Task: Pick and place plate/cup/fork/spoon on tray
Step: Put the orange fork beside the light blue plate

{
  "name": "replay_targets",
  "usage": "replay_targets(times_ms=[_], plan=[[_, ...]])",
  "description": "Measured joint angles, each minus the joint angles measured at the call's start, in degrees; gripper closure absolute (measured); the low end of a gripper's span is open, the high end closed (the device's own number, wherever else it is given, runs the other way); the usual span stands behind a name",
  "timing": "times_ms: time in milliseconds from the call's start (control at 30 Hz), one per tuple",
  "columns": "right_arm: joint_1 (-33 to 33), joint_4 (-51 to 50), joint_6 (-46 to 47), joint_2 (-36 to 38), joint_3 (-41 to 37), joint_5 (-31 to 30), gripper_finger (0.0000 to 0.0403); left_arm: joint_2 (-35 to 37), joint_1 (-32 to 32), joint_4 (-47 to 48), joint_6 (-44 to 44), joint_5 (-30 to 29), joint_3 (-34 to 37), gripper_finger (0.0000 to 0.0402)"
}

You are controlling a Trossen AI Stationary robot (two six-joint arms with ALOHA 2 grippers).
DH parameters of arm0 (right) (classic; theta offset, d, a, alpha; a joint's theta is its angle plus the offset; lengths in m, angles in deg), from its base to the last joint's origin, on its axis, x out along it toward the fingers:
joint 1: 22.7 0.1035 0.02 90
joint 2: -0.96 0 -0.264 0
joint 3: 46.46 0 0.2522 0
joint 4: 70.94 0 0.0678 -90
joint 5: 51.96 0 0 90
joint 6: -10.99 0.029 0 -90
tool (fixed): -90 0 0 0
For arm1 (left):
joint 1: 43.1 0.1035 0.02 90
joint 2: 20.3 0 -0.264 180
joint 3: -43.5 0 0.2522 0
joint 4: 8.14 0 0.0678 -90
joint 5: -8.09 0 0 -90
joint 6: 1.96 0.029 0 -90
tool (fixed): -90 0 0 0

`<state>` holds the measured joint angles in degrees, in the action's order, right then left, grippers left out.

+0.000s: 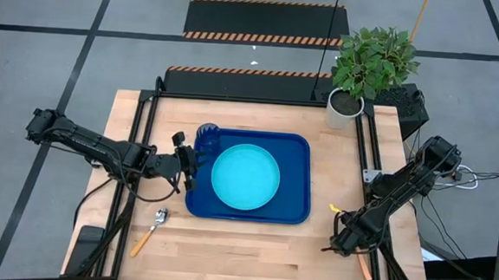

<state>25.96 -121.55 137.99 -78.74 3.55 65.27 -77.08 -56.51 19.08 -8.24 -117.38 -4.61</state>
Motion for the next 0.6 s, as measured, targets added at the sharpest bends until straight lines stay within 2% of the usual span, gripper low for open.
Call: replay_targets(times_ms=[333, 600], plan=[[0.0, 5.7, -0.2, -0.1, -0.1, -0.6, 0.0326, 0.0, 0.0, 0.0, 0.0, 0.0, 0.0, 0.0300], [0.0, 6.2, -0.2, 0.0, -0.1, -1.1, 0.0390, 0.0, 0.0, 0.0, 0.1, 0.0, 0.0, 0.0300]])
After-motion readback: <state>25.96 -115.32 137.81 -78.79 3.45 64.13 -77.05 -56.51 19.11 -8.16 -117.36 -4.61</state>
